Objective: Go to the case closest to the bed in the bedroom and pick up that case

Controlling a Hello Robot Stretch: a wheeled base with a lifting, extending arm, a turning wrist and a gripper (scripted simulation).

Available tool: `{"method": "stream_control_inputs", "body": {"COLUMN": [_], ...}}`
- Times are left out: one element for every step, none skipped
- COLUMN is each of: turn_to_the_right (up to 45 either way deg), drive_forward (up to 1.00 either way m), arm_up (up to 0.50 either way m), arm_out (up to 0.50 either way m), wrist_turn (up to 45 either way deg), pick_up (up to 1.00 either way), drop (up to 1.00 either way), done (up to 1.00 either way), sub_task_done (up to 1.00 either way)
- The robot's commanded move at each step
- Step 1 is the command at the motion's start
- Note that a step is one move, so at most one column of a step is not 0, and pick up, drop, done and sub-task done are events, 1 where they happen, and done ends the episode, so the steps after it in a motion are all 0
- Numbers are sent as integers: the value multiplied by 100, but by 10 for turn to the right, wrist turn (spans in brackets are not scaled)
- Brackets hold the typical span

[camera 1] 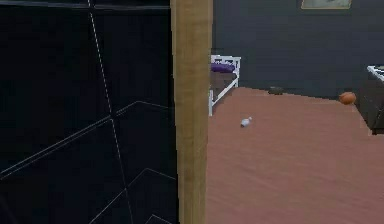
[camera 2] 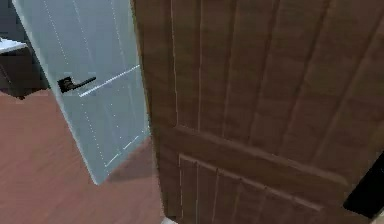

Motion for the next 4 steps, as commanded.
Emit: {"method": "stream_control_inputs", "body": {"turn_to_the_right": [450,240,0,-420], "drive_forward": [0,0,20,0], "arm_up": [0,0,0,0], "arm_out": [0,0,0,0], "wrist_turn": [0,0,0,0], "pick_up": [0,0,0,0], "drop": [0,0,0,0], "done": [0,0,0,0], "sub_task_done": [0,0,0,0]}}
